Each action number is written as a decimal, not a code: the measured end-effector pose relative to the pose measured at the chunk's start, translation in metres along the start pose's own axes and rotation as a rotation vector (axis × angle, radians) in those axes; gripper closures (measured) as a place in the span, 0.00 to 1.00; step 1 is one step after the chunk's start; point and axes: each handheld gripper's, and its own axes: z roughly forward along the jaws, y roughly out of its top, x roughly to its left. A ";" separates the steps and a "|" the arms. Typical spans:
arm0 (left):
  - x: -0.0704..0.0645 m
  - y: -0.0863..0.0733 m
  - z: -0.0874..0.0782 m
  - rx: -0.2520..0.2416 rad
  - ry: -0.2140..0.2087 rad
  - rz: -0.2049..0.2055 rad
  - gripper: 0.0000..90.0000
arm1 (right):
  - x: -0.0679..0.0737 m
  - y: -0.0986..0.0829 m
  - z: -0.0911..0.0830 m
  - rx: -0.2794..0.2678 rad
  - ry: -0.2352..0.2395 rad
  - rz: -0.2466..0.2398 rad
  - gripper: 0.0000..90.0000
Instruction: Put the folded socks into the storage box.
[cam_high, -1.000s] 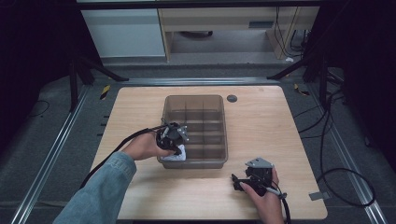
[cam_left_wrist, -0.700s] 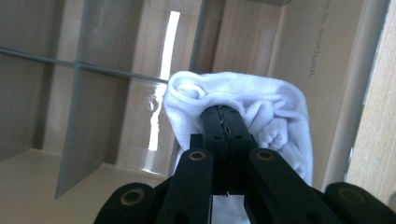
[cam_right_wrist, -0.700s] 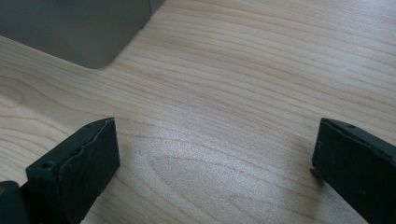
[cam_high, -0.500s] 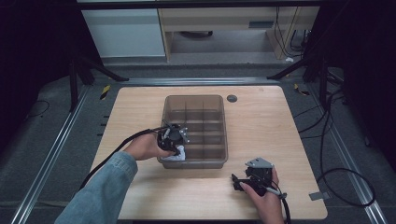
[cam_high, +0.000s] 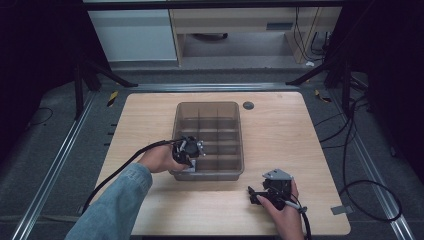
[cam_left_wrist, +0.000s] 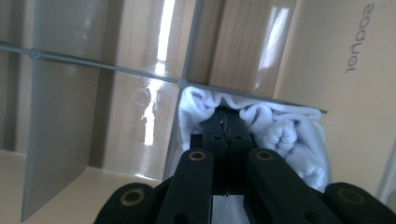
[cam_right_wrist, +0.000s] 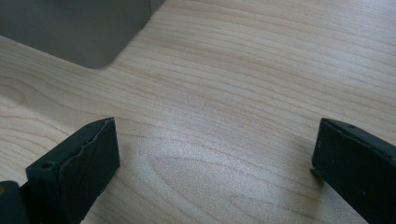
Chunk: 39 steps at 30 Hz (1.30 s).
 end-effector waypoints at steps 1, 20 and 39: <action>0.000 0.001 0.000 0.005 0.004 0.004 0.99 | 0.000 0.000 0.000 0.000 0.000 0.001 0.01; -0.001 0.005 0.003 0.033 0.001 0.002 1.00 | 0.000 0.000 0.000 0.000 0.000 0.000 0.01; -0.003 0.000 -0.041 -0.069 0.022 0.008 1.00 | 0.000 0.000 0.000 0.000 -0.001 0.000 0.01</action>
